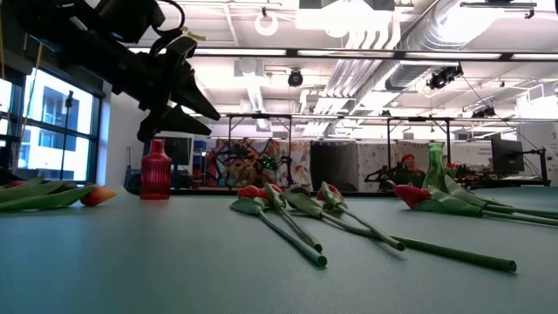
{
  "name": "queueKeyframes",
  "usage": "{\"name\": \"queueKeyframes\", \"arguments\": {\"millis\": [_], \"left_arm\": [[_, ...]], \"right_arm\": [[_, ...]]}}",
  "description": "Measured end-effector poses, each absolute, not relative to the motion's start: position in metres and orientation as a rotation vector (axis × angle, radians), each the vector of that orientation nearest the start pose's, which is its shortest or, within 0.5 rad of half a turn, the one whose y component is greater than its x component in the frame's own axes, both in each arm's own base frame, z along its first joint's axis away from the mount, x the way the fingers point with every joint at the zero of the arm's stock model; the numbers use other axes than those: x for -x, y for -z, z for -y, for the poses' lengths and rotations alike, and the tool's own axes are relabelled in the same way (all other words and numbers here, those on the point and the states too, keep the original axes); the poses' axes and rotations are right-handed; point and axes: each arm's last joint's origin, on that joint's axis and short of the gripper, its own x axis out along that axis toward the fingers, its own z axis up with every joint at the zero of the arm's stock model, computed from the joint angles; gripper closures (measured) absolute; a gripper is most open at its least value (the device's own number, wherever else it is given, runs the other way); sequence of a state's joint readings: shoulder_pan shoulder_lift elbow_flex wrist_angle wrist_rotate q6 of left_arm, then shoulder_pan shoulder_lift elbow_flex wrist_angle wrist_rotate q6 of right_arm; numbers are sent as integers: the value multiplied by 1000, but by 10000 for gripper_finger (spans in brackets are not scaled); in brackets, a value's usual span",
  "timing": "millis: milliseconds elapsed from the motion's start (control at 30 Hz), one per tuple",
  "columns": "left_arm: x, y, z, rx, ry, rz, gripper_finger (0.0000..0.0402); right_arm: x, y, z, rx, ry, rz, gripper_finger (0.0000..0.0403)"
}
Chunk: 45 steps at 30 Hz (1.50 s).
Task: Sort flowers into vase by color
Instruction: Put the right black tulip into the transparent flower vase
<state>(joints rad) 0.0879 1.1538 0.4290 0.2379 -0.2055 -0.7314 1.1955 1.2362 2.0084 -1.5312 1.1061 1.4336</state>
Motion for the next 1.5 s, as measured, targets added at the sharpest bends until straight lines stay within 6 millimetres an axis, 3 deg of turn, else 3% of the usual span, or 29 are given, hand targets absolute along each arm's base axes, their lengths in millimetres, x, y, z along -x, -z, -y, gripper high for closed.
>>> {"name": "queueKeyframes", "arguments": {"millis": [367, 667, 933, 1167, 1500], "left_arm": [[-220, -182, -24, 704, -407, -377, 250], [-225, -192, -22, 674, -261, -311, 250], [-226, -193, -21, 653, -221, -313, 250], [-226, -193, -20, 604, -161, -333, 250], [-226, -193, -19, 556, -129, -344, 250]], "right_arm": [[-106, -510, -68, -803, 472, -283, 263], [-153, -483, -39, -811, 727, -460, 263], [-195, -413, -3, -865, 961, -795, 263], [-205, -350, 26, -979, 1060, -1056, 263], [-215, -264, 34, -1146, 1061, -1145, 286]]}}
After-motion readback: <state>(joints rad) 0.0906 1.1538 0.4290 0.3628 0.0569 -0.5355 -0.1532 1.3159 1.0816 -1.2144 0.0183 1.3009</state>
